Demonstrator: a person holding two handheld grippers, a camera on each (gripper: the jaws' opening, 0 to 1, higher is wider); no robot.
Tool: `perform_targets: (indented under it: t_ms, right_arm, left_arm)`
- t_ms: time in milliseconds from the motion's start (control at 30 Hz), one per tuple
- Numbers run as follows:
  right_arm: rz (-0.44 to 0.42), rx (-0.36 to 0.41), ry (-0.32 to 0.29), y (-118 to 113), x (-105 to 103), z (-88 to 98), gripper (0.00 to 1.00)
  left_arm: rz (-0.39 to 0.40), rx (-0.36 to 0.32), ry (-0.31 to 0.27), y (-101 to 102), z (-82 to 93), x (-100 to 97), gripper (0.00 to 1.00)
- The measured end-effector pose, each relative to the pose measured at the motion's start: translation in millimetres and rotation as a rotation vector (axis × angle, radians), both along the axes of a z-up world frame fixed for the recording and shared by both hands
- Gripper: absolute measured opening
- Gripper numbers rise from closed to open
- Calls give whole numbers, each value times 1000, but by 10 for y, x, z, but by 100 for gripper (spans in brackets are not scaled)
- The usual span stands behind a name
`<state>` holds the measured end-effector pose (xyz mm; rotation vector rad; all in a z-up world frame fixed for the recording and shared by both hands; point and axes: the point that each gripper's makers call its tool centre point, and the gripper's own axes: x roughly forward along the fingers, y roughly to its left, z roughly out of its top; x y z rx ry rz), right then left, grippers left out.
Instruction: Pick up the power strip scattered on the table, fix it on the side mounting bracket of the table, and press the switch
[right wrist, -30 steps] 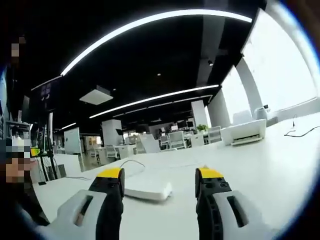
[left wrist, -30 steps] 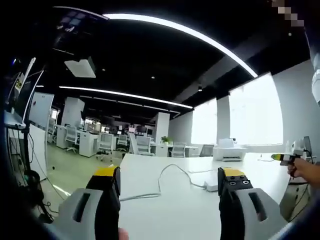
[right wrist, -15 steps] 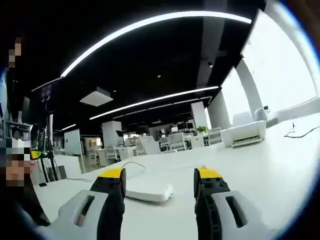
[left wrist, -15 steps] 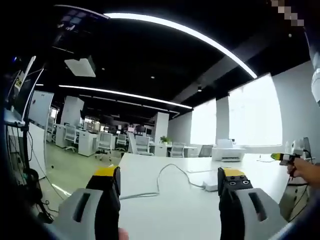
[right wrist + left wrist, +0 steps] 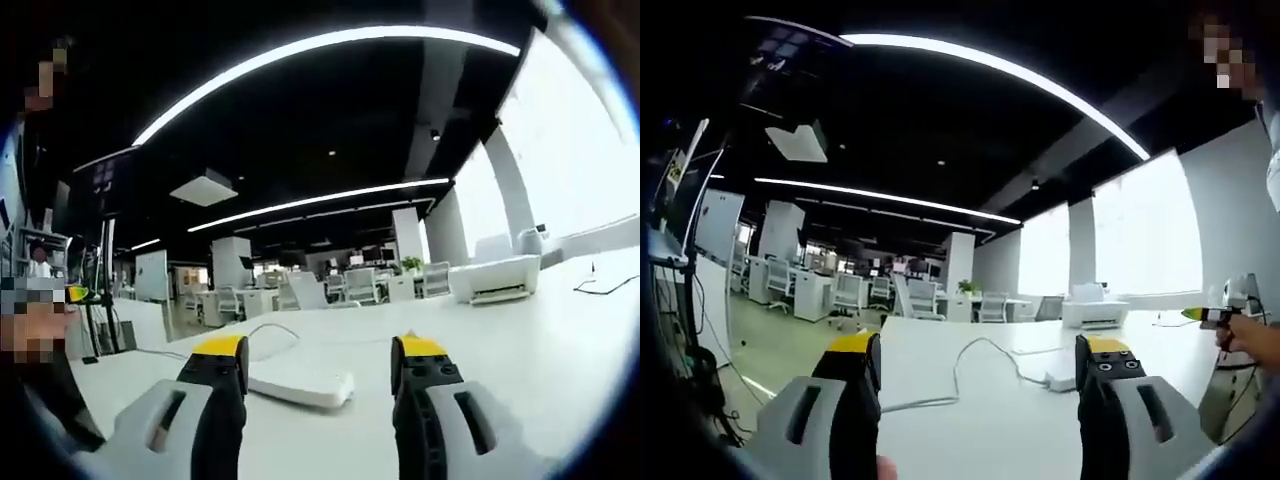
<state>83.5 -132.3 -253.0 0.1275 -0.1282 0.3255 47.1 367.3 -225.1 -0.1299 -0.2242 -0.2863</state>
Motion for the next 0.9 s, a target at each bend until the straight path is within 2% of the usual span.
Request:
perform_targets:
  t_ms: [400, 533, 667, 800, 900]
  right_arm:
    - [-6, -28, -1, -192, -68, -27, 54]
    - [-4, -73, 3, -190, -54, -49, 54]
    - [18, -88, 12, -157, -30, -70, 55]
    - [46, -144, 21, -126, 7, -103, 56]
    - [103, -160, 32, -96, 37, -120, 56]
  left_arm:
    - [-19, -9, -4, -97, 10, 27, 83]
    - [-30, -18, 0, -128, 2, 33, 83]
    - [-30, -14, -2, -138, 17, 33, 83]
    - [-26, -11, -2, -122, 22, 31, 83]
    - [-23, -17, -3, -103, 25, 22, 83]
